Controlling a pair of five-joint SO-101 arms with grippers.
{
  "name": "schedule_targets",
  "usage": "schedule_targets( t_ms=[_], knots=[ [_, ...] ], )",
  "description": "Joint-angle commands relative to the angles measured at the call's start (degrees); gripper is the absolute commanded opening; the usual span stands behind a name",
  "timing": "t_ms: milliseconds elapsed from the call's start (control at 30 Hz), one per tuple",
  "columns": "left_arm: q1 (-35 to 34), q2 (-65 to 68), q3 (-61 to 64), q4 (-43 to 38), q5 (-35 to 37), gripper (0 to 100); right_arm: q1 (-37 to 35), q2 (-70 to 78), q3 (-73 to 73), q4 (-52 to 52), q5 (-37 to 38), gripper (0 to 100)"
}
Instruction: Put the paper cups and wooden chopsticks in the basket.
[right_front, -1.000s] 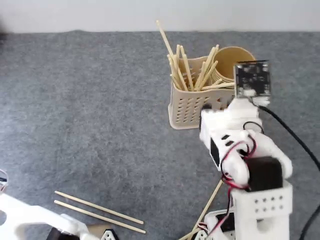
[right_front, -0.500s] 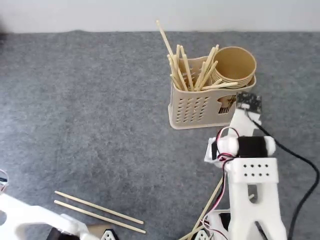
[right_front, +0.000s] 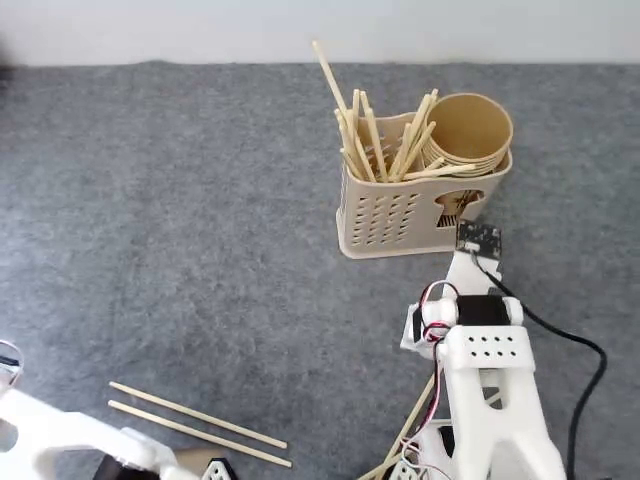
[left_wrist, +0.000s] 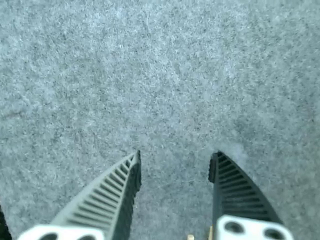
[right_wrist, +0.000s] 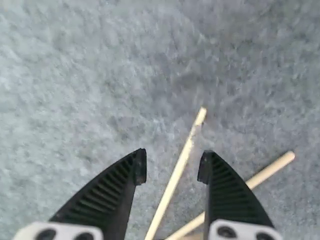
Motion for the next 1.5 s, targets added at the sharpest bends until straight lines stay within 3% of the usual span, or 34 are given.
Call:
schedule_targets(
  t_ms=[0, 200, 367, 567, 933, 1267, 1367, 1467],
  knots=[
    [0.09, -1.23, -0.22, -1.05, -0.70, 22, -0.48, 0.40, 1.23, -0.75, -0.35, 18.3],
    [0.09, -1.23, -0.22, -1.05, -0.70, 22, -0.48, 0.40, 8.18, -6.46, 1.93, 17.6],
    [0.09, -1.23, -0.22, -0.88, -0.70, 22, -0.48, 0.40, 11.16, -10.86, 2.11, 0.9],
    [0.00, -1.23, -0.22, -0.79, -0.70, 22, -0.48, -0.22, 9.76, -11.30, 2.11, 1.7],
    [0.00, -1.23, -0.22, -1.05, -0.70, 22, -3.74, -0.13, -18.37, 7.08, 1.58, 0.8],
    [2.73, -1.23, -0.22, -0.79, -0.70, 22, -3.38, -0.31, -19.96, 12.26, 1.85, 0.9],
    [3.08, -1.49, -0.31, -0.79, -0.62, 22, -7.08, -0.31, -19.96, 10.86, 2.02, 0.9],
    [2.02, -1.58, -0.75, -1.23, -0.62, 22, -16.48, 0.31, -19.60, 9.80, 2.37, 0.9]
  ],
)
